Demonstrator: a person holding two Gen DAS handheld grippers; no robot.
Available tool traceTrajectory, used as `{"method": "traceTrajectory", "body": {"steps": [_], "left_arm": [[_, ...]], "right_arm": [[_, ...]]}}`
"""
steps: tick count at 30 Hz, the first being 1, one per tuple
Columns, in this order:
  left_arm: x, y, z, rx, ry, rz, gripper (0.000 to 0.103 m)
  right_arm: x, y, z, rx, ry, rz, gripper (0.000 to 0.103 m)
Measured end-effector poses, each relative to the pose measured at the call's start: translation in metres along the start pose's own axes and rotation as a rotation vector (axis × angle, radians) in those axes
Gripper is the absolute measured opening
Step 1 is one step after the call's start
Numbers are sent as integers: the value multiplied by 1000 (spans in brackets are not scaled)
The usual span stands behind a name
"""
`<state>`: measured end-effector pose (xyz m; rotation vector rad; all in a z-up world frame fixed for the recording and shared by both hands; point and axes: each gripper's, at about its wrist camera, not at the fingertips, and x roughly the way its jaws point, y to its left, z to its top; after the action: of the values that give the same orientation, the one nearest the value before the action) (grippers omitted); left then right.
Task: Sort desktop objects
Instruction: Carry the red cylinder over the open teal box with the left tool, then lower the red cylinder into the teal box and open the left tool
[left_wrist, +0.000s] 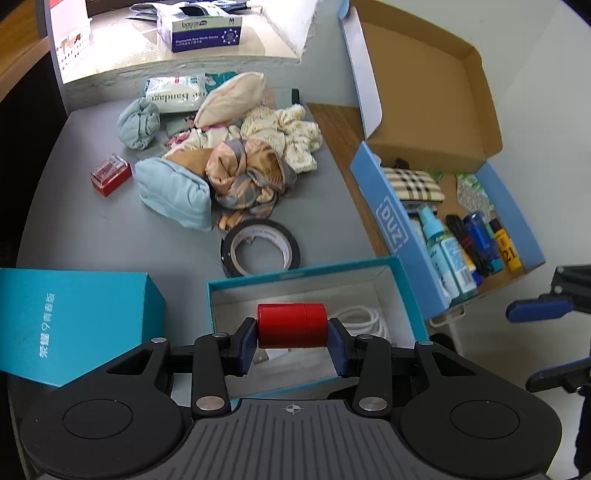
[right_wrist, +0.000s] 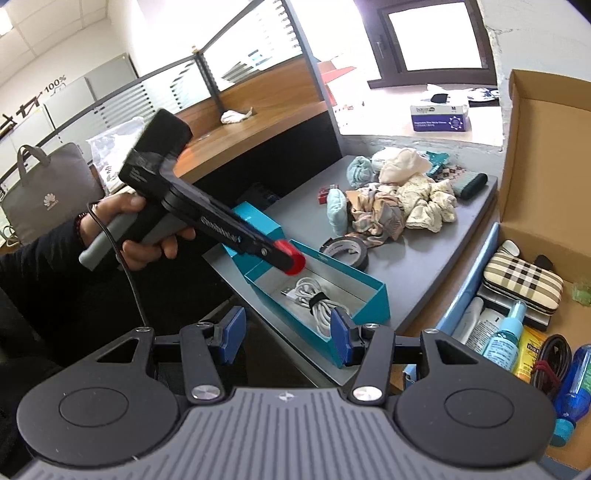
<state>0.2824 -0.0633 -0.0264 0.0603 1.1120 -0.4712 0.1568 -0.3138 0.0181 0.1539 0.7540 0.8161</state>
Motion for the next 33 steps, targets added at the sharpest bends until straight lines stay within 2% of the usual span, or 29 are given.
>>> {"method": "traceTrajectory", "body": {"steps": [9,18,21,24,33], "left_arm": [[13,-5,-2,-38,-36,103,44],[24,-2,-4,-92,-37,120,44],[20,-3,-5,-72,-53,139,44],[13,-3,-7,-56,-72,144,49],[8,-11,-10,-11,-79,141,49]], "right_arm": [[-1,3,-4,-13,-10,28,57],[-2,-1,-6,-4,-17,38,57],[-1,0,-5,-5,-16,41,57],[0,0,-4,-6,-15,44,57],[3,1,-1,-9,-13,54,57]]}}
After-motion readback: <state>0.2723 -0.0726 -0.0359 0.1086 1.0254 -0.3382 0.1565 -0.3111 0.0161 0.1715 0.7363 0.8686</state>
